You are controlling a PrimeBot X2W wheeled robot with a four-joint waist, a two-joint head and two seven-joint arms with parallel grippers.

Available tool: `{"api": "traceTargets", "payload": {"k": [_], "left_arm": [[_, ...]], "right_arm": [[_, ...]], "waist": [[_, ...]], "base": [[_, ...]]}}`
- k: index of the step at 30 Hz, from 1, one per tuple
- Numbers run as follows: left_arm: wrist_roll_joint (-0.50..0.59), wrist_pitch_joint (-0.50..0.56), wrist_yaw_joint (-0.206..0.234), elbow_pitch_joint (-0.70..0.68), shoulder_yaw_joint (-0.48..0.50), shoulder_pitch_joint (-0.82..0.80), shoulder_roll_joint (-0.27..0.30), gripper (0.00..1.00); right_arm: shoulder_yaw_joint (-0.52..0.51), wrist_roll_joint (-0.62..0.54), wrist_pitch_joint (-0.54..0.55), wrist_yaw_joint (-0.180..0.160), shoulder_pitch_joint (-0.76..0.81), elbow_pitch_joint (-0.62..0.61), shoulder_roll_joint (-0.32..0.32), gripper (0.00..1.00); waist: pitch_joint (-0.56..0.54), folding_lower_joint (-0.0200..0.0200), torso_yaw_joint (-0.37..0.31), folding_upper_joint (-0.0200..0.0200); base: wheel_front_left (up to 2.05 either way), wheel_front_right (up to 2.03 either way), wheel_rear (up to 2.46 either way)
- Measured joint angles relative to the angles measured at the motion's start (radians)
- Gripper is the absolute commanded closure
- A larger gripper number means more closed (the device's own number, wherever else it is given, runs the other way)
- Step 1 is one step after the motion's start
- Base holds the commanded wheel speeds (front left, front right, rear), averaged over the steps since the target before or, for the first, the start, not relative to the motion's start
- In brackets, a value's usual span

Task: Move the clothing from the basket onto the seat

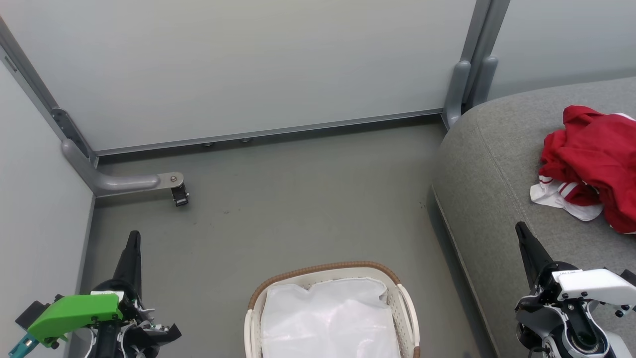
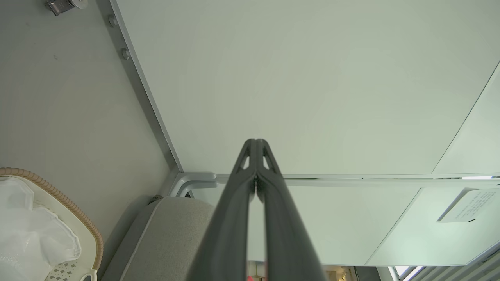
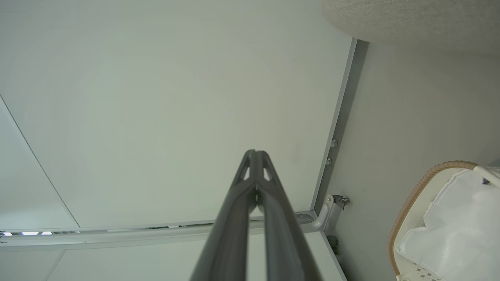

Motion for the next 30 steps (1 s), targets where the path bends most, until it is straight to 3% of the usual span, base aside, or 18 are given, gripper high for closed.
{"api": "traceTargets", "payload": {"k": [30], "left_arm": [[0.000,0.000,0.000,0.000,0.000,0.000,0.000,1.00]], "right_arm": [[0.000,0.000,0.000,0.000,0.000,0.000,0.000,1.00]], "waist": [[0.000,0.0000,0.000,0.0000]], "base": [[0.00,0.00,0.00]]}}
